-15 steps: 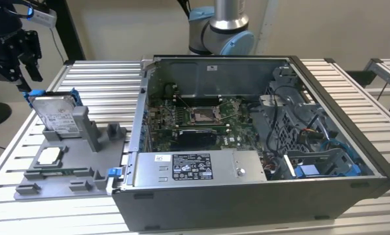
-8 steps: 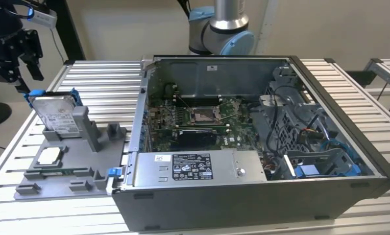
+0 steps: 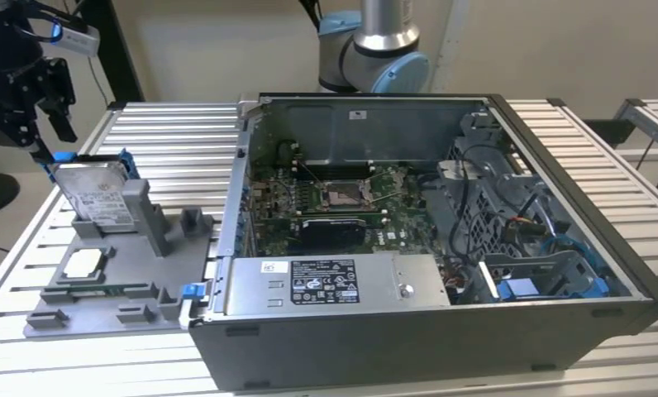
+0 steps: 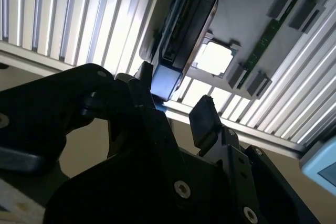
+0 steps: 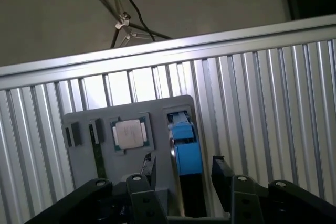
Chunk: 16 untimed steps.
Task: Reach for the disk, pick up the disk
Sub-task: 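Pick up the disk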
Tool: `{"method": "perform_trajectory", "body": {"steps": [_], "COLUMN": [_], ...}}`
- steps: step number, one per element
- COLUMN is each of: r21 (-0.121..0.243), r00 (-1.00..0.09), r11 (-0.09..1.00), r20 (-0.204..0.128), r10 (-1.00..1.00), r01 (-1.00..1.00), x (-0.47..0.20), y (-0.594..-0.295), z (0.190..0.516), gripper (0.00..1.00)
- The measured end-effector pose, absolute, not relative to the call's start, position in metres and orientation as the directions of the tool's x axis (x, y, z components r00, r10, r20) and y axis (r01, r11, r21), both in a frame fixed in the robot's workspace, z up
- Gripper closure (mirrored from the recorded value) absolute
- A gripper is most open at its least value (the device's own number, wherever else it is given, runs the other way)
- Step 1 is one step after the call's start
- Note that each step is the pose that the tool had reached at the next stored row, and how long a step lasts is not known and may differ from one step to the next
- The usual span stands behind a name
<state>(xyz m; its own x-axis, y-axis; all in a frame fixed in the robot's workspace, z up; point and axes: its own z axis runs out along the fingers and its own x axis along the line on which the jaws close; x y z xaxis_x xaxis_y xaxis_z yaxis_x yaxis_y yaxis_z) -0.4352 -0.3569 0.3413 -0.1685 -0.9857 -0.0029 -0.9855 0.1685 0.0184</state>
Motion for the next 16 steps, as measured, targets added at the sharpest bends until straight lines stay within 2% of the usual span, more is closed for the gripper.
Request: {"method": "perform_trajectory", "body": {"steps": [16], "r21": [0.018], "r00": [-0.165], "r11": [0.165], "r20": [-0.003], "r10": [-0.986], "r01": [-0.986], "x": [-0.435], "y": [-0.357], "z": [0.328], "gripper": [0.0]}}
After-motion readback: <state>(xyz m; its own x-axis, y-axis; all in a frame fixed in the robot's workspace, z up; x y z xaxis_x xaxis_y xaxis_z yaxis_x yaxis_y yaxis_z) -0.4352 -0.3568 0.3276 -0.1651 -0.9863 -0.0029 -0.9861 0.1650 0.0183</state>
